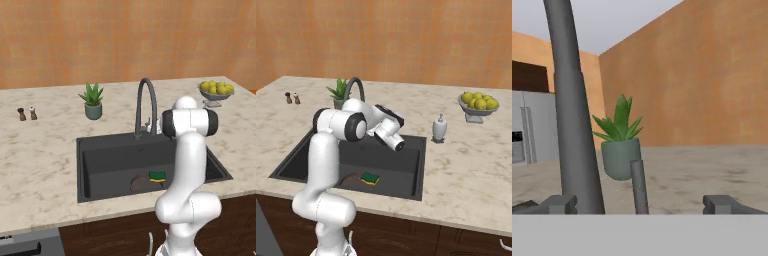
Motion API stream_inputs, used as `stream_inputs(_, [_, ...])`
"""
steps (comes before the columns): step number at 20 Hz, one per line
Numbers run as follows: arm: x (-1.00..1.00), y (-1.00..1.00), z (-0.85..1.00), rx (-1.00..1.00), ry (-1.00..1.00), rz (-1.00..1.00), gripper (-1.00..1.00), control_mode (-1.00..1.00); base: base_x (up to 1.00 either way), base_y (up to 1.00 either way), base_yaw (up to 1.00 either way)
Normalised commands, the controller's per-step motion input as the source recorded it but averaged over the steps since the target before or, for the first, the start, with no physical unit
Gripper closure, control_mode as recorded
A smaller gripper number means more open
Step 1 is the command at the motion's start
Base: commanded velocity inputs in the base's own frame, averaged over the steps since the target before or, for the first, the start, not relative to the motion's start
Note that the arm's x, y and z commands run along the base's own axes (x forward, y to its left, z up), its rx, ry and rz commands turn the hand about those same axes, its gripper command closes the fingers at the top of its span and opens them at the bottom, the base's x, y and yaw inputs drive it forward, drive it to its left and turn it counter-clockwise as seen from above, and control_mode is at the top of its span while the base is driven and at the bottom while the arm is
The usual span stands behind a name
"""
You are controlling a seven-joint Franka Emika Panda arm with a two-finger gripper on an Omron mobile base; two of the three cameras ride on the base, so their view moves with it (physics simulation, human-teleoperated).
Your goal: Pick the pan and sponge and place them into the sink. Then turn on the water.
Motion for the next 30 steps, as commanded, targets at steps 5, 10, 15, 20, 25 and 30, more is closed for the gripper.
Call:
stream_inputs(5, [0.42, 0.0, -0.1, 0.01, 0.0, 0.04, -1.0, -1.0, 0.0, 0.0, 0.0])
stream_inputs(10, [0.35, 0.0, -0.05, 0.0, 0.0, 0.02, -1.0, -1.0, 0.0, 0.0, 0.0])
stream_inputs(15, [0.02, 0.0, -0.04, 0.0, 0.0, 0.0, 1.0, -1.0, 0.0, 0.0, 0.0])
stream_inputs(20, [0.0, 0.0, 0.0, 0.0, 0.0, -0.05, 1.0, -1.0, 0.0, 0.0, 0.0])
stream_inputs(25, [-0.06, 0.0, 0.0, 0.0, 0.01, -0.17, 1.0, -1.0, 0.0, 0.0, 0.0])
stream_inputs(30, [0.02, -0.61, 0.0, 0.11, 0.13, -0.16, 1.0, -1.0, 0.0, 0.0, 0.0])
